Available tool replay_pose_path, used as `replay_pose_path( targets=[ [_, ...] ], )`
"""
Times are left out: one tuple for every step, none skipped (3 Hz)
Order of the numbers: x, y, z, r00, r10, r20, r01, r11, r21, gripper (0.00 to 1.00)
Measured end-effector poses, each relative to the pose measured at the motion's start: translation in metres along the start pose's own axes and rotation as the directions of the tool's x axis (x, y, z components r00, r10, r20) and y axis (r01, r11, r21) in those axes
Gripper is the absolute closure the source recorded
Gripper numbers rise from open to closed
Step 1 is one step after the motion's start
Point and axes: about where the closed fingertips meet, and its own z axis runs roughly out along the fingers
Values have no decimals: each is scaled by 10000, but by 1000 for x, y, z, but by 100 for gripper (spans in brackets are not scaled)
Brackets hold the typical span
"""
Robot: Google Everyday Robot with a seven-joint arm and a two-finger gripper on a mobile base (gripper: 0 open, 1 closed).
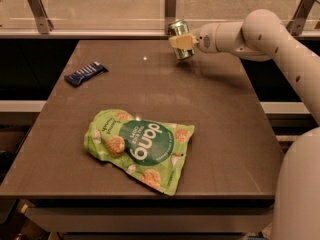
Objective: Place green can upright
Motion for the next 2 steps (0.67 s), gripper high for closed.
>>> replay_pose_path(
  targets=[
    [7,-5,-2,9994,179,301,-174,9997,-161,100],
    [16,-12,-4,9971,501,570,-485,9984,-287,100]
  ],
)
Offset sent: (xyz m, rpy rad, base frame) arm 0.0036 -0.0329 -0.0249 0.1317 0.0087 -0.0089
